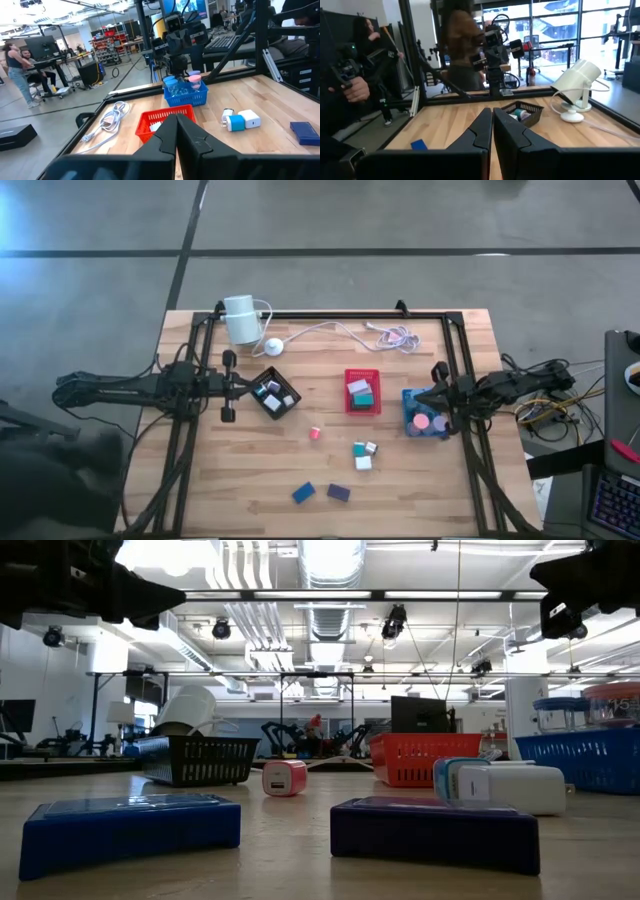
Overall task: Pick & Place Office items
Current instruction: Put the bottom violet digital clock into the red bin
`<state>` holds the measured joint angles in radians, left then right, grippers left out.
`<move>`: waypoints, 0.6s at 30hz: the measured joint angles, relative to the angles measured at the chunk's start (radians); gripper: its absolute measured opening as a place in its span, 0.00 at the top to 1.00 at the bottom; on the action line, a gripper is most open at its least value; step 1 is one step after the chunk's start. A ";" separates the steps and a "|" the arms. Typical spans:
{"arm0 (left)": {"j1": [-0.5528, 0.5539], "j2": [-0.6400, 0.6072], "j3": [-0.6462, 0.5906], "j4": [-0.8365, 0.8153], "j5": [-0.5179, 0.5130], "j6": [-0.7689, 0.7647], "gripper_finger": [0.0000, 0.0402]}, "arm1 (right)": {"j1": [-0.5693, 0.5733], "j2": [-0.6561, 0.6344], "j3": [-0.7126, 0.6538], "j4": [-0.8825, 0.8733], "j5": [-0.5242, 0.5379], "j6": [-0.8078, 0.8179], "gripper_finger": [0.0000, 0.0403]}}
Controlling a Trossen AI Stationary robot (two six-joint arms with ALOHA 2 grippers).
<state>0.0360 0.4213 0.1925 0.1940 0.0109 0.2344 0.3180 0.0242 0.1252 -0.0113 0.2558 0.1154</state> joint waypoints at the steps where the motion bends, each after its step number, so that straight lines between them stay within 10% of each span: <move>1: 0.000 0.000 0.000 0.000 0.000 0.001 0.98 | 0.000 0.012 0.007 0.000 0.000 -0.001 0.97; 18: 0.000 0.000 0.001 0.008 -0.003 -0.010 0.97 | 0.001 0.779 0.443 -0.118 -0.003 -0.023 0.97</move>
<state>0.0360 0.4213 0.1936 0.2021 0.0082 0.2245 0.3187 0.8032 0.5685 -0.1294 0.2529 0.0925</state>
